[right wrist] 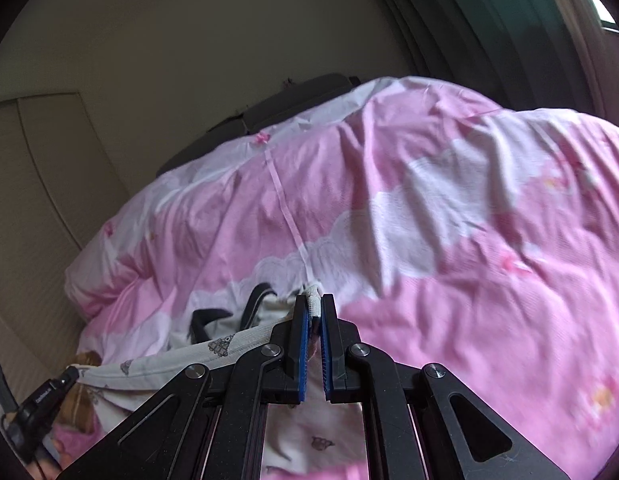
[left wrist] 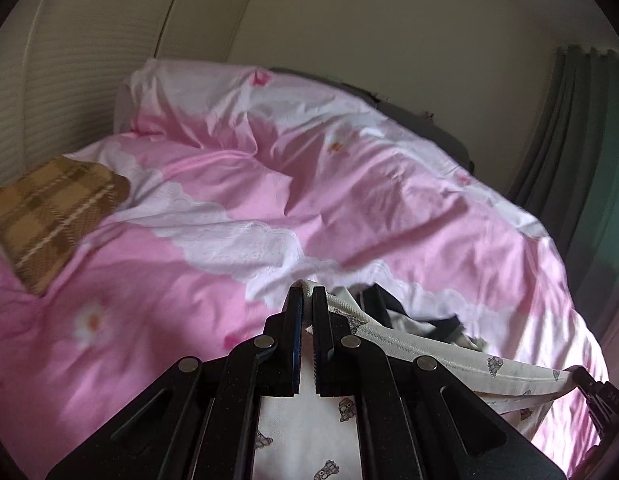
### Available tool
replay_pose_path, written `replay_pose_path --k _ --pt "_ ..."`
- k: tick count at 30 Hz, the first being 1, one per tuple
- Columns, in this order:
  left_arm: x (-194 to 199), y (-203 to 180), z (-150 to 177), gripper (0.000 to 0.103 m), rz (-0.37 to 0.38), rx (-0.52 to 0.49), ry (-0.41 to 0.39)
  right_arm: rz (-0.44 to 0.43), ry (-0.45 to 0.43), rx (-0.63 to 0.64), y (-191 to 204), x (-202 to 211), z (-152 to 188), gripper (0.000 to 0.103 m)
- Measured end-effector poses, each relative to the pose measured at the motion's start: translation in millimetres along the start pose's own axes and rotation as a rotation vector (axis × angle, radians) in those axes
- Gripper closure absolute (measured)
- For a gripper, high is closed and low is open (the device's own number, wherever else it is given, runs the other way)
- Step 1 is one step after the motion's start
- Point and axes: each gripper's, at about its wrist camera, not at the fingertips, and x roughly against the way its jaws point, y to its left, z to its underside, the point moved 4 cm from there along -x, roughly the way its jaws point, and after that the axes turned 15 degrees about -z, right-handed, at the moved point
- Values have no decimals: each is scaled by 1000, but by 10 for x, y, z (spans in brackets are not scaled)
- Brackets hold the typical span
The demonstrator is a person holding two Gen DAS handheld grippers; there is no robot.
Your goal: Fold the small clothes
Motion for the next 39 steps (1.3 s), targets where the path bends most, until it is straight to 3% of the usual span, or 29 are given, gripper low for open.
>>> replay_pose_path --k 5,8,18,20,22,24,25,27,30,33,39 --pt "-721 -227 35 97 -22 -24 86 37 69 -22 -265 -672 -10 97" --pt "-1002 -368 59 97 -32 -54 99 52 92 -50 -430 -913 10 97" --pt "-1483 -561 121 96 -49 -139 127 86 156 -23 -670 -1414 92 96" --pt "-1483 -547 150 96 -43 -152 142 91 169 -7 -669 -1417 126 95" --pt "-1397 -516 160 89 -41 -167 126 102 165 9 -629 -1356 154 88" --pt "-1235 -494 149 79 -43 -199 84 122 135 48 -544 -1215 163 61" --pt "-1144 -482 142 74 -43 -216 65 126 116 69 -500 -1140 158 58" --pt "-949 -465 141 73 -34 -244 37 123 80 121 -365 -978 147 56" --pt "-716 -560 205 73 24 -303 27 44 77 212 -29 -885 203 56" --pt "-652 -787 341 73 130 -378 74 -86 141 280 367 -1046 326 57" --pt "-715 -1115 724 73 203 -545 155 -143 317 347 668 -1428 734 58"
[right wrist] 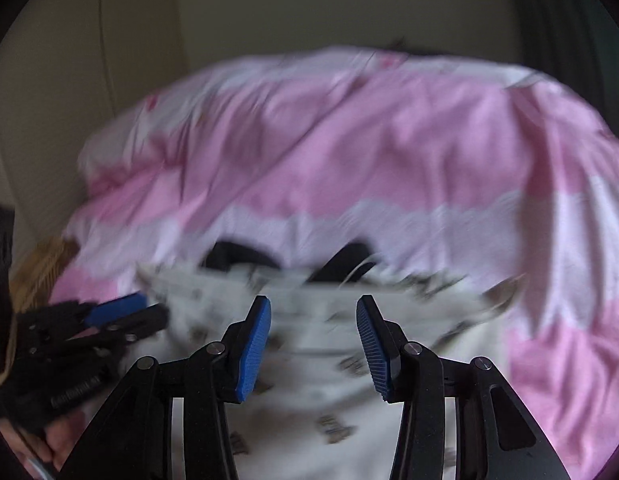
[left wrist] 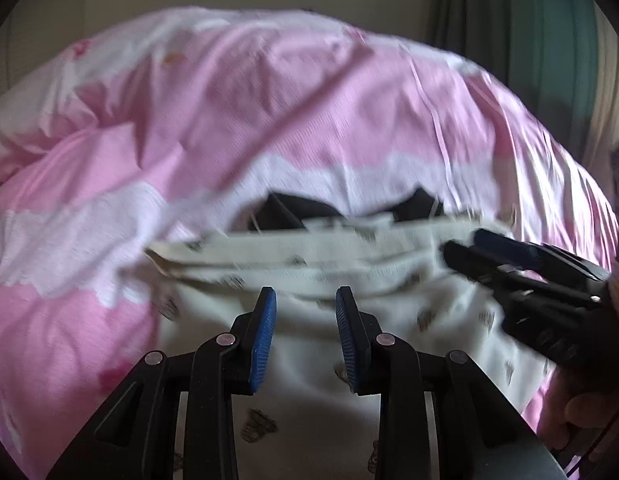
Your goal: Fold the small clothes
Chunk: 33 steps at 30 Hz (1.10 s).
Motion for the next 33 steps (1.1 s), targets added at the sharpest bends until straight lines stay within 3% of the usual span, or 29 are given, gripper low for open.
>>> replay_pose_path --k 6,12,18,22,27,33 --pt "-257 83 168 73 -11 -3 89 17 114 -35 -57 -267 274 58" --pt "-469 220 -72 73 -58 25 87 97 151 -49 -220 -467 95 58" --pt "-729 446 -426 73 -119 71 72 111 106 -35 -391 -580 -265 58" --pt "-749 595 -587 73 -138 103 45 75 70 -43 -466 -550 -446 58" --pt "-678 661 -598 73 -129 114 27 -22 18 -135 -566 -385 -519 58" --pt "-474 543 -431 73 -89 88 12 49 -12 -101 -578 -84 -393 58"
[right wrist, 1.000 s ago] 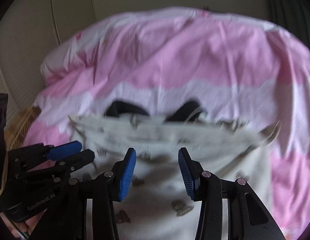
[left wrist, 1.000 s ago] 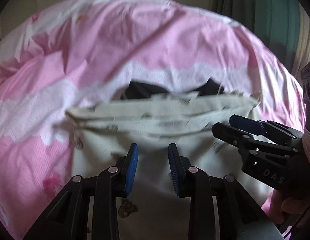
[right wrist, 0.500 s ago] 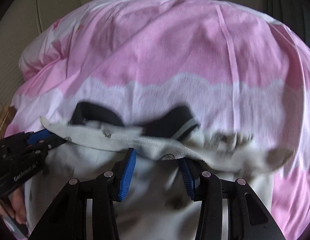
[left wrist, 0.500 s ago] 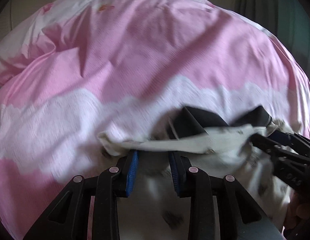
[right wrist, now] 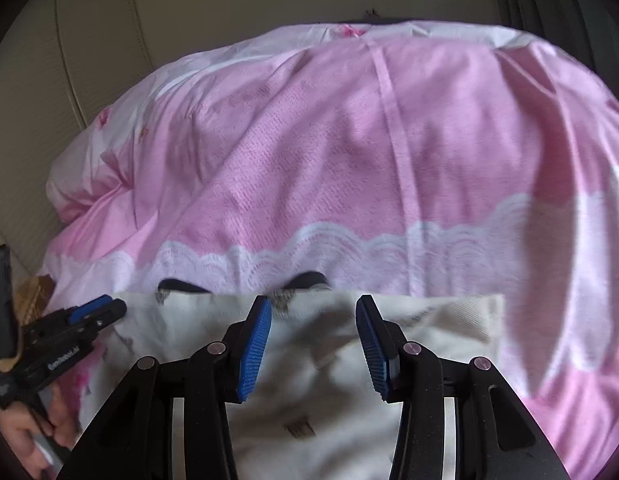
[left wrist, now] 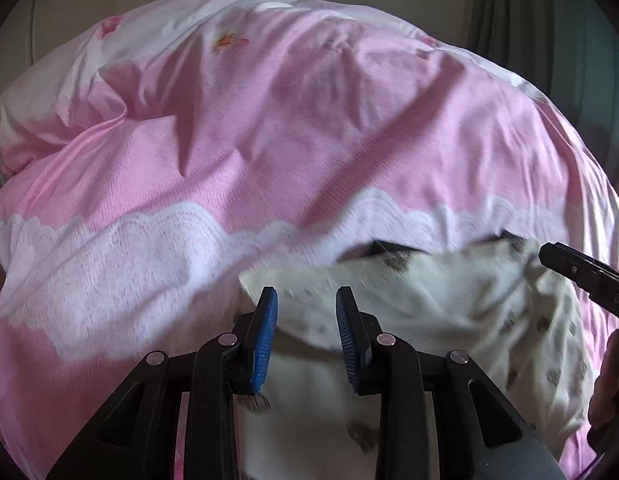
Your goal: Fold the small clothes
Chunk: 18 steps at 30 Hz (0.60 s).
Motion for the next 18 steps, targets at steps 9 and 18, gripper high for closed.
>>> replay_pose_path --k 9,18 --pt "39 -145 470 67 47 -113 61 -75 134 218 593 -215 418 58" --pt "-143 -36 169 68 10 -116 16 -69 159 236 722 -320 478 58"
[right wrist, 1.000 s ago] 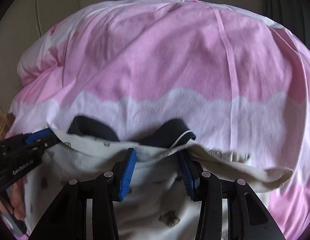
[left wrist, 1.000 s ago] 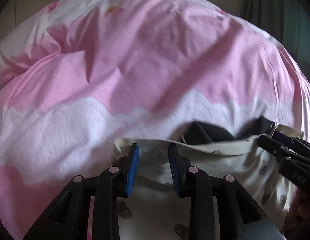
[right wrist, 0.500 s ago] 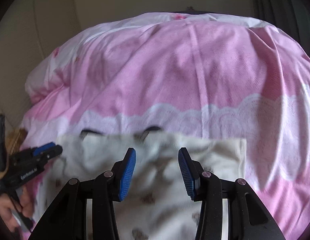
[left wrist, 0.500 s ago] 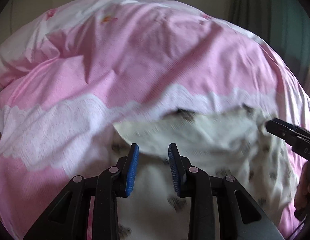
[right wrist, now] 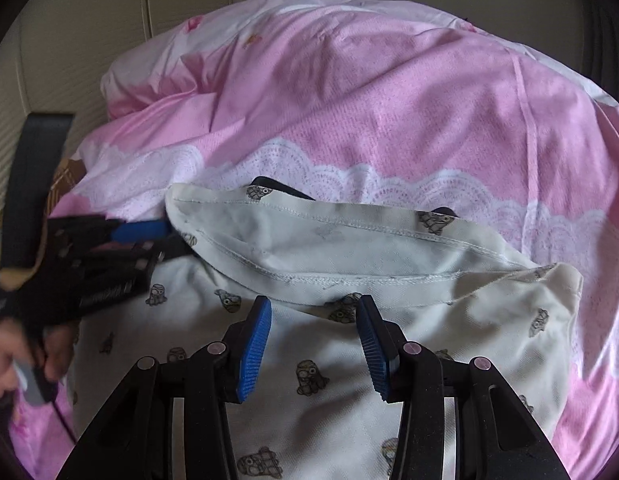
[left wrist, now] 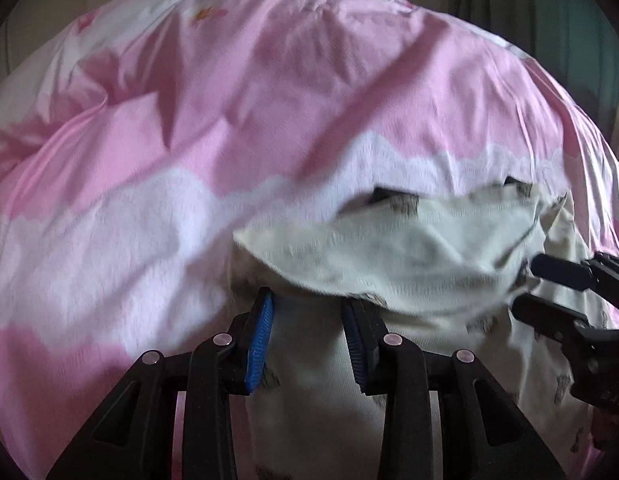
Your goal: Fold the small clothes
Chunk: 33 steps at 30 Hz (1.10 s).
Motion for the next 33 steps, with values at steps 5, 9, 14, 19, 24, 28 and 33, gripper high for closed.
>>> replay_pose_path --k 5,9,14,19,24,28,33 --pt "22 146 -201 68 -34 -5 -72 14 -40 -81 -206 230 89 58" --pt "14 325 -237 70 -34 21 -52 24 -84 -150 -344 396 157 58" --pt "272 -34 -142 70 106 -188 -134 21 -139 -216 -462 625 240 58" --pt "457 -433 -53 70 138 -408 -196 17 -165 -240 -495 800 325 58" --pt "447 -626 -37 70 141 -528 -222 30 -183 -247 -526 916 388 58" --pt "429 -750 20 70 126 -616 -228 52 -216 -285 -630 1037 455 58" --pt "326 -864 34 70 99 -672 -225 142 -255 -346 -788 1127 566 58"
